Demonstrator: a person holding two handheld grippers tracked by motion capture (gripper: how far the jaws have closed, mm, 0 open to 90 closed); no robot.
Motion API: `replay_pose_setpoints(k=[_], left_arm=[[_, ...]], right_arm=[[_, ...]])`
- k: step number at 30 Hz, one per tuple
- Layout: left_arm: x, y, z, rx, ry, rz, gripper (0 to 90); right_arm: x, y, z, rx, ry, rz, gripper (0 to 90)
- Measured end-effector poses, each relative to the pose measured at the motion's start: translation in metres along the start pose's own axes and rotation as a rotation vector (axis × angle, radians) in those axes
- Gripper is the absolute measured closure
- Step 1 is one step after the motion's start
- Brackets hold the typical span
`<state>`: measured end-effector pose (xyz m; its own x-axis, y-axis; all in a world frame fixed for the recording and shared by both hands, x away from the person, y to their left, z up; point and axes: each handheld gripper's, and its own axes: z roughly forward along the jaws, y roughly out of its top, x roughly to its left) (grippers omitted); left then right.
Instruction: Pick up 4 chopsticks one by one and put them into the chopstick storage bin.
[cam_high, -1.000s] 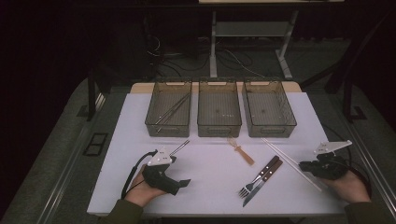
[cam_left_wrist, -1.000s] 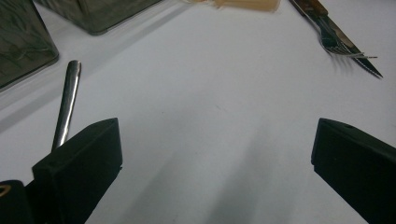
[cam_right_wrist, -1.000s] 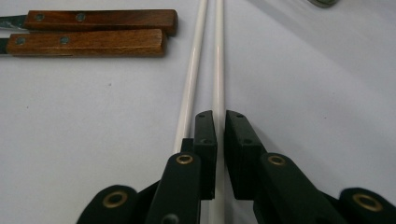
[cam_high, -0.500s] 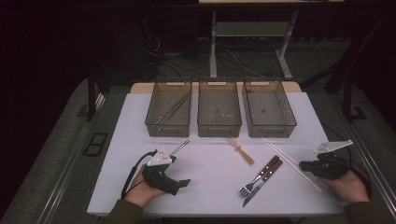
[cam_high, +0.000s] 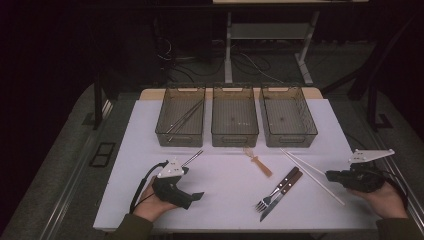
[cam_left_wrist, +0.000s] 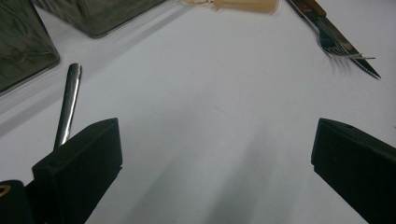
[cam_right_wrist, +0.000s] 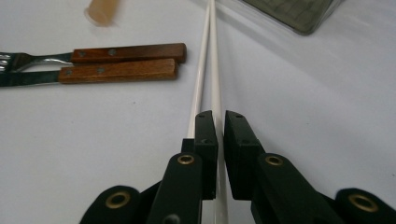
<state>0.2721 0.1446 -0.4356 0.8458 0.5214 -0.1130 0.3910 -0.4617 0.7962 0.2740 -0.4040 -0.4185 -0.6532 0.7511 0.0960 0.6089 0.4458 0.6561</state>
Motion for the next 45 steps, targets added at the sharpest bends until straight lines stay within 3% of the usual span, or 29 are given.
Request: replay_pose_setpoints(k=[13,31,45], left_arm=[[0.001,0.000,-0.001,-0.011,-0.004,0.001,0.0],[0.004,-0.003,0.000,-0.007,0.004,-0.004,0.0],[0.003,-0.002,0.000,-0.010,-0.001,-0.007,0.0]], right_arm=[[0.004,0.002,-0.014,-0.075,0.077,-0.001,84.1],[0.032,0.029,0.002,-0.126,0.159,-0.085,84.1],[0.044,0.057,0.013,-0.183,0.204,-0.101,84.1]])
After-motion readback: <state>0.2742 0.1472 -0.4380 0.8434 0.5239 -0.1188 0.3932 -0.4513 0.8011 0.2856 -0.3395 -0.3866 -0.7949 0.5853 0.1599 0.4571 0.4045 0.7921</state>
